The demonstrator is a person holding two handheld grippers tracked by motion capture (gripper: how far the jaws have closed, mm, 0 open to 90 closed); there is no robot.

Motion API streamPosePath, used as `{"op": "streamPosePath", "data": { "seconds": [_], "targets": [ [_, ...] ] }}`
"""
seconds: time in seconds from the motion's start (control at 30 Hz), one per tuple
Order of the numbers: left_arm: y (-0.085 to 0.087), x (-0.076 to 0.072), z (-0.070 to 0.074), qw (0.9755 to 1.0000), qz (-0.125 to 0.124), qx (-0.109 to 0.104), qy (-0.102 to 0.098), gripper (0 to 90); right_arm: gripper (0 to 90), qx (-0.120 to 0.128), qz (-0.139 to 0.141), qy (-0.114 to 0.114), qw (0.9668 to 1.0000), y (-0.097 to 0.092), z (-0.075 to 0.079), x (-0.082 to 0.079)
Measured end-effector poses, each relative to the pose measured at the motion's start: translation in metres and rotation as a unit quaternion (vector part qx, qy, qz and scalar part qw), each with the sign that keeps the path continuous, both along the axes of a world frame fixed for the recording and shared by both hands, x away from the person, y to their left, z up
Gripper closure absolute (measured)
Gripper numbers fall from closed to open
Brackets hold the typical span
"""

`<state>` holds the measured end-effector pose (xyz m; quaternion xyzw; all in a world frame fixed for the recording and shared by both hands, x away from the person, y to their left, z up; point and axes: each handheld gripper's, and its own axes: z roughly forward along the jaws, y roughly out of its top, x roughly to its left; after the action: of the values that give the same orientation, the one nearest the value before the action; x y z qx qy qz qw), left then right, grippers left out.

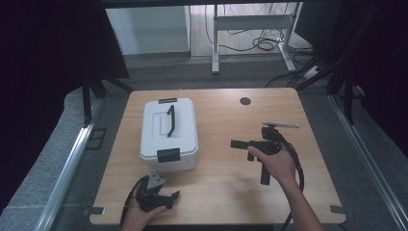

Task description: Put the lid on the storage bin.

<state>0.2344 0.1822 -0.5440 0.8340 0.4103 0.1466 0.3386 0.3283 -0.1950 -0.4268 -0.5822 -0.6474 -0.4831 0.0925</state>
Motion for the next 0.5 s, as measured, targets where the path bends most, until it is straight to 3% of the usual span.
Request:
{"op": "streamPosePath", "data": {
  "seconds": [0.13, 0.37, 0.5],
  "targets": [
    [0.000, 0.000, 0.000, 1.0000, 0.000, 0.000, 0.001, 12.2, 43.3, 0.009, -0.007, 0.006, 0.9999, -0.012, -0.019, -0.010],
    [0.000, 0.002, 0.000, 1.0000, 0.000, 0.001, 0.001, 12.2, 43.2, 0.019, -0.017, 0.014, 0.9996, -0.018, -0.040, -0.011],
    [0.001, 0.005, 0.000, 1.0000, 0.002, 0.001, 0.001, 12.2, 43.3, 0.008, -0.020, 0.005, 0.9998, -0.020, -0.042, -0.010]
  ]
}}
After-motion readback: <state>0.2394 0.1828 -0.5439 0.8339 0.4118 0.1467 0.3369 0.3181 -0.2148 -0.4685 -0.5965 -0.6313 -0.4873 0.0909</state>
